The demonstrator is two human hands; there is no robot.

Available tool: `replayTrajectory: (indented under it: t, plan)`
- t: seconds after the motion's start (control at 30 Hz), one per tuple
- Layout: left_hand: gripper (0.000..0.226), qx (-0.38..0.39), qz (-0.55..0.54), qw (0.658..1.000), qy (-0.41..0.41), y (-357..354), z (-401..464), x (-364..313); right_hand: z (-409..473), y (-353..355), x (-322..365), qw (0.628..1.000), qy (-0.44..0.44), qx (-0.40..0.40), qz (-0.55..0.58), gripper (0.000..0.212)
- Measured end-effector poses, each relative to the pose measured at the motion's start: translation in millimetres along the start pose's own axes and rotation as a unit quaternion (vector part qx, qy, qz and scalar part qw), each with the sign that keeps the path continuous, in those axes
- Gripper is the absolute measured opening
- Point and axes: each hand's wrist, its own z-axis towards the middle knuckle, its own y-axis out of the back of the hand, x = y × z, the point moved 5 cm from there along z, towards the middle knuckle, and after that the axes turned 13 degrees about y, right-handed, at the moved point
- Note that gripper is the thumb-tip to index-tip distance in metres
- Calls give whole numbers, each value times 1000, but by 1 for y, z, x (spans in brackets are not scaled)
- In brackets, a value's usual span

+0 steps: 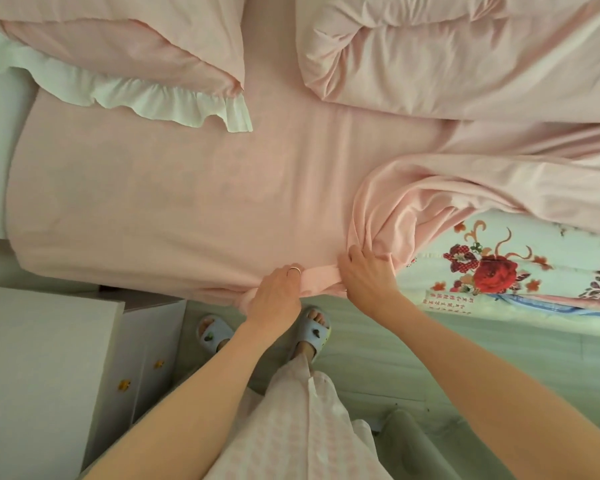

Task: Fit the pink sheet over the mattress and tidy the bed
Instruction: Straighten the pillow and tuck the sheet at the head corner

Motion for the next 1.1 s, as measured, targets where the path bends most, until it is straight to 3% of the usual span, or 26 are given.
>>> replayTrajectory:
  t: [0.13, 0.27, 0.33, 0.43, 0.5, 0.57, 0.7, 0.83, 0.93, 1.1]
  plan:
    - [26, 34, 16, 999, -23, 5, -6, -10, -17, -1, 0, 999, -6, 27, 28, 27]
    - [31, 95, 64, 993, -22, -4, -9, -21, -23, 8, -7, 997, 13, 63, 30, 26]
    - [34, 192, 82, 978, -18, -23, -14, -19, -27, 0, -4, 990, 42, 130, 23, 29]
    - [55, 395, 88, 914, 8, -59, -38, -9, -53, -42, 4, 936, 76, 329, 94, 37]
    - [63, 405, 90, 910, 7, -65, -39, -5, -70, -59, -4, 900, 12, 366, 236, 45]
    - [57, 342, 70, 937, 4, -56, -25, -5, -70, -56, -22, 901, -34, 277, 331, 38]
    - [42, 221, 52, 974, 8, -16, 13, -18, -56, -32, -70, 930, -137, 61, 336, 32]
    - [37, 178, 3, 984, -12, 8, 42, -41, -46, -10, -99, 932, -192, -29, 307, 29]
    - [37, 144, -20, 988, -48, 15, 59, -67, -43, -5, -112, 904, -240, -80, 343, 36]
    - [44, 96, -37, 989, -106, 17, 88, -115, -47, -11, -134, 817, -328, -140, 453, 36]
